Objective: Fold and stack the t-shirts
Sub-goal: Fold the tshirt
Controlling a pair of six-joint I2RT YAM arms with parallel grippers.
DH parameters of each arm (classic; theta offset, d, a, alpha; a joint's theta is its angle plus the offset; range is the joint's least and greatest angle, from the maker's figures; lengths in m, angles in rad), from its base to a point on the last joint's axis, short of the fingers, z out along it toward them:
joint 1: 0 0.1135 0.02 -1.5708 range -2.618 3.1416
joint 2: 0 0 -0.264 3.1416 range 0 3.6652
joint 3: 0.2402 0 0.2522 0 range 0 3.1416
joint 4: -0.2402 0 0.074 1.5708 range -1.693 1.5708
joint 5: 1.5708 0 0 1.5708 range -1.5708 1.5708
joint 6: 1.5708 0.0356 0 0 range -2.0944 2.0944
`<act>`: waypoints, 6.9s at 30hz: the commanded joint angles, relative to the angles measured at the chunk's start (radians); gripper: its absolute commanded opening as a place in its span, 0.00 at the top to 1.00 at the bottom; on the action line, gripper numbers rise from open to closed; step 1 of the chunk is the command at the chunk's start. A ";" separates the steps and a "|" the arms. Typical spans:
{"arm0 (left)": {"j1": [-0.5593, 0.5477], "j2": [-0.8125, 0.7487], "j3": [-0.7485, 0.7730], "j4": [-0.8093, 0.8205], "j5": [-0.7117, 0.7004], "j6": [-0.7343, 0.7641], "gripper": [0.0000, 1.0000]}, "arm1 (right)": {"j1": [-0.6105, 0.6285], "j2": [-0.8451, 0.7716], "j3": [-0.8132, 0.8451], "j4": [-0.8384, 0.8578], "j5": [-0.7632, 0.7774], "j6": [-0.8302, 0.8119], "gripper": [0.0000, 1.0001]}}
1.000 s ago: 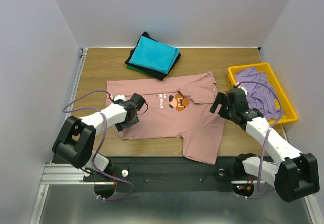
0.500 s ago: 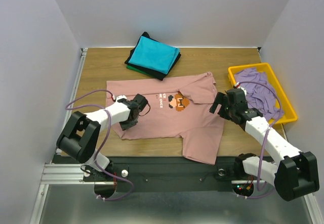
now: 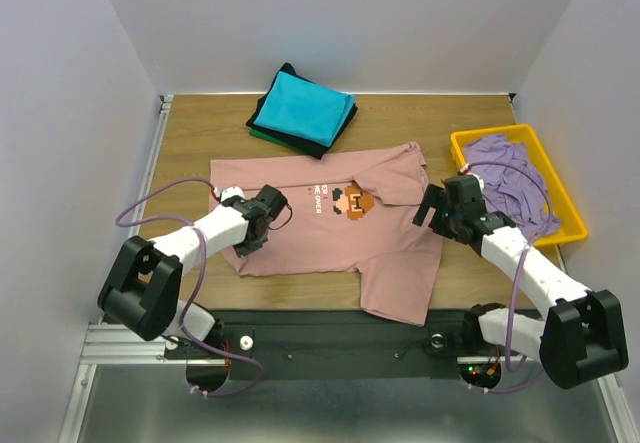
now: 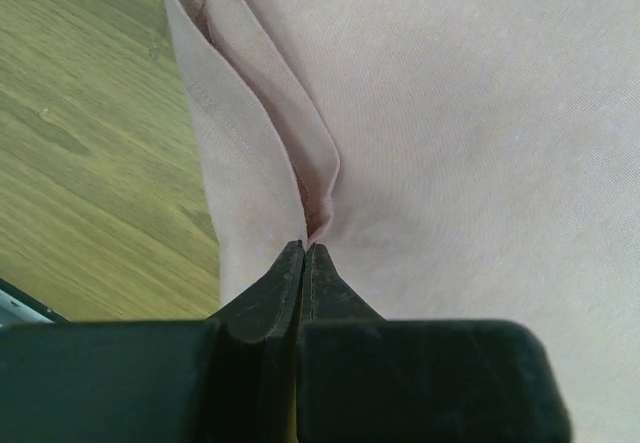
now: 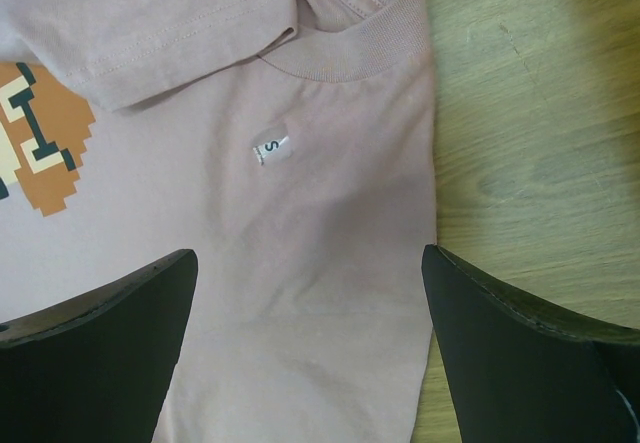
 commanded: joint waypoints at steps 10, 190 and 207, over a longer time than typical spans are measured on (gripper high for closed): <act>-0.001 -0.251 -0.083 -0.045 -0.121 -0.204 1.00 | 0.069 -0.092 -0.019 -0.072 -0.187 -0.005 0.00; 0.555 -0.259 -0.069 0.454 0.261 0.210 0.02 | 0.192 0.634 0.533 0.274 -0.061 -0.018 0.97; 0.555 -0.204 -0.046 0.454 0.272 0.224 0.02 | 0.192 0.879 0.840 0.233 -0.150 -0.134 0.48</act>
